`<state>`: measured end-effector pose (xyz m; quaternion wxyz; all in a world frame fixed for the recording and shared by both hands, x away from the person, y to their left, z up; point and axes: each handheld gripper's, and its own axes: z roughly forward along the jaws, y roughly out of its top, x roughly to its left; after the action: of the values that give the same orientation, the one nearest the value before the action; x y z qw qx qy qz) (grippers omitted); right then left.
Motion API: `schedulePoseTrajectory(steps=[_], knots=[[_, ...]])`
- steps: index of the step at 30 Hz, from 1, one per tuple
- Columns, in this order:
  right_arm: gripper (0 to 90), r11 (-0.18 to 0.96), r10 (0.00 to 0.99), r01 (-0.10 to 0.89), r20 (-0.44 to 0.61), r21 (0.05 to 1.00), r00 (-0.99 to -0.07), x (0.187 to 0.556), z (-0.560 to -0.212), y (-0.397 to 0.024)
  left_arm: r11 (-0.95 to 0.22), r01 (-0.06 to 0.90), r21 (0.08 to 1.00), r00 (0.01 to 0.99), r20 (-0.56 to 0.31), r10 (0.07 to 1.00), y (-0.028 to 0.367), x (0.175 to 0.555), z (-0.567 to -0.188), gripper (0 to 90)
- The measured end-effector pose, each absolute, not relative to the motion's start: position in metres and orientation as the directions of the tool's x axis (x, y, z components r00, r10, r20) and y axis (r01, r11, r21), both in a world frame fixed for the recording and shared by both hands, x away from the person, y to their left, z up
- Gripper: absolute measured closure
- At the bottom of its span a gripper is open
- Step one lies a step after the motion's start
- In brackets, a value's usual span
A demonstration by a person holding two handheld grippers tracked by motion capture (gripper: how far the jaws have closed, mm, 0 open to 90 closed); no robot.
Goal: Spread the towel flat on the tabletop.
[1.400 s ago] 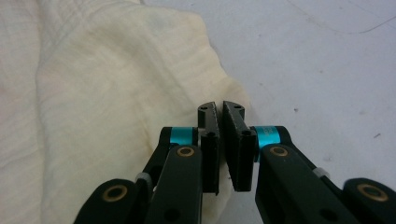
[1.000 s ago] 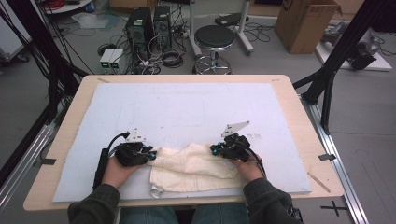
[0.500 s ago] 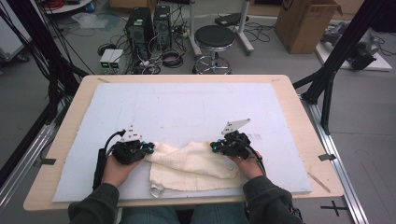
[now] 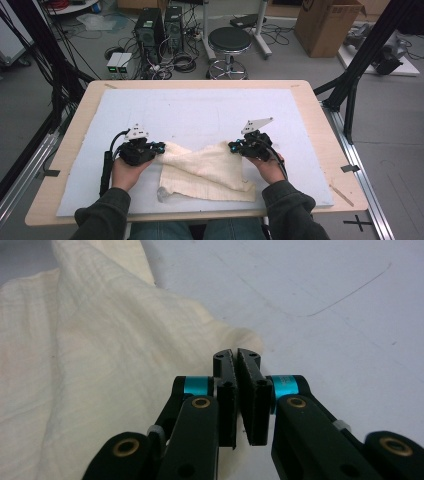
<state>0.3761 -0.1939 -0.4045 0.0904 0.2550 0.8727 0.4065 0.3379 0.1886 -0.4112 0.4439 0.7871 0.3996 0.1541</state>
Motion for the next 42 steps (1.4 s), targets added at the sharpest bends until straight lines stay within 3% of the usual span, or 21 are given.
schedulePoseTrajectory(steps=[13, 17, 25, 30, 34, 36, 37, 38, 40, 42], knots=[[86.3, 0.524, 0.533, 0.371, 0.045, 0.766, -0.845, 0.381, -0.403, -0.198, -0.191, 0.504, 0.842, 0.575, -0.162, 0.802, 0.19, 0.345, -0.414, 83.6], [86.3, 0.535, 0.529, 0.358, 0.027, 0.765, -0.848, 0.382, -0.397, -0.197, -0.214, 0.522, 0.825, 0.56, -0.143, 0.816, 0.189, 0.348, -0.418, 80.9], [86.3, 0.534, 0.536, 0.372, 0.037, 0.759, -0.844, 0.391, -0.401, -0.197, -0.187, 0.517, 0.835, 0.545, -0.153, 0.825, 0.188, 0.358, -0.425, 86.3], [86.3, 0.535, 0.551, 0.379, 0.029, 0.755, -0.834, 0.405, -0.395, -0.199, -0.15, 0.507, 0.849, 0.519, -0.161, 0.84, 0.183, 0.377, -0.418, 86.4], [86.3, 0.519, 0.616, 0.391, -0.016, 0.76, -0.787, 0.438, -0.381, -0.205, -0.138, 0.499, 0.856, 0.497, -0.152, 0.855, 0.172, 0.409, -0.407, 86.1], [83.5, 0.504, 0.642, 0.394, -0.029, 0.768, -0.766, 0.446, -0.378, -0.207, -0.135, 0.495, 0.859, 0.481, -0.141, 0.865, 0.168, 0.426, -0.405, 83.7], [74.3, 0.466, 0.702, 0.42, -0.037, 0.779, -0.711, 0.459, -0.376, -0.212, -0.141, 0.504, 0.852, 0.464, -0.13, 0.876, 0.166, 0.432, -0.404, 66.7], [72.9, 0.446, 0.712, 0.427, -0.023, 0.787, -0.702, 0.464, -0.377, -0.217, -0.125, 0.504, 0.854, 0.454, -0.139, 0.88, 0.165, 0.434, -0.405, 63.4], [71.7, 0.429, 0.723, 0.44, -0.008, 0.789, -0.691, 0.466, -0.378, -0.221, -0.126, 0.505, 0.854, 0.475, -0.153, 0.867, 0.167, 0.434, -0.407, 63.3], [68.1, 0.406, 0.721, 0.472, 0.043, 0.782, -0.692, 0.467, -0.381, -0.225, -0.187, 0.495, 0.849, 0.514, -0.112, 0.851, 0.168, 0.428, -0.408, 62.3]])
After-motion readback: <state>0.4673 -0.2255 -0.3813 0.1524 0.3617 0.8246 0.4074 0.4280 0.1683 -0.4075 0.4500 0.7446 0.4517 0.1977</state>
